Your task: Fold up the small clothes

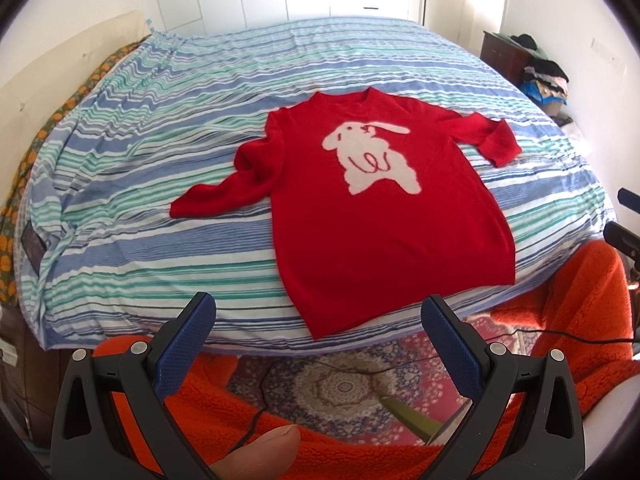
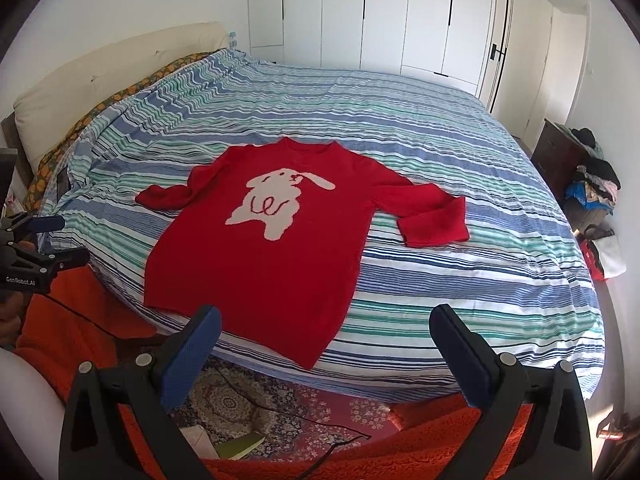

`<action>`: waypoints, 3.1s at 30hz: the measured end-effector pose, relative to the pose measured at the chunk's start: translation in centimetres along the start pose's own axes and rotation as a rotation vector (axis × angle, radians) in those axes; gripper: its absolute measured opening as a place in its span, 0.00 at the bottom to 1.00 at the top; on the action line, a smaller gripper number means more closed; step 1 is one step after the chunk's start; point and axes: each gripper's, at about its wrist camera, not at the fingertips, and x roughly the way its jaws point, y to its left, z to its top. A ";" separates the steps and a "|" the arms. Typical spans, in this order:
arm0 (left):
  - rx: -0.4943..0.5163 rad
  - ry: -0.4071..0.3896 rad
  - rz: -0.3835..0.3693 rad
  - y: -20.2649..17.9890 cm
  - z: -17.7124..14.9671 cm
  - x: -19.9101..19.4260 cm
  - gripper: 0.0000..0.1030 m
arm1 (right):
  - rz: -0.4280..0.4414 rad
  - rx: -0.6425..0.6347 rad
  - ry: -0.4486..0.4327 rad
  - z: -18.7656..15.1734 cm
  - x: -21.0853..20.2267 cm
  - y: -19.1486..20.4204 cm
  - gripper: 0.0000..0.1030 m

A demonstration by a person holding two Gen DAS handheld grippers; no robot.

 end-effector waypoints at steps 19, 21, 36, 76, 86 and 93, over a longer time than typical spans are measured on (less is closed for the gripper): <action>0.003 0.011 0.001 0.0 0.0 0.3 0.99 | 0.017 0.003 0.008 -0.3 0.5 0.3 1.00; 0.006 0.013 0.003 -0.1 0.1 0.3 0.99 | 0.018 0.007 0.009 -0.3 0.5 0.3 1.00; 0.011 0.014 0.012 -0.1 -0.1 0.3 0.99 | 0.033 -0.006 0.011 -0.4 0.5 0.7 1.00; 0.024 0.010 0.024 -0.1 -0.4 0.3 0.99 | 0.058 -0.025 0.007 -0.4 0.6 1.8 1.00; 0.030 0.013 0.023 -0.3 -0.5 0.4 0.99 | 0.057 -0.016 0.010 -0.6 0.7 1.6 1.00; 0.028 0.012 0.025 -0.3 -0.4 0.3 0.99 | 0.057 -0.016 0.009 -0.6 0.7 1.5 1.00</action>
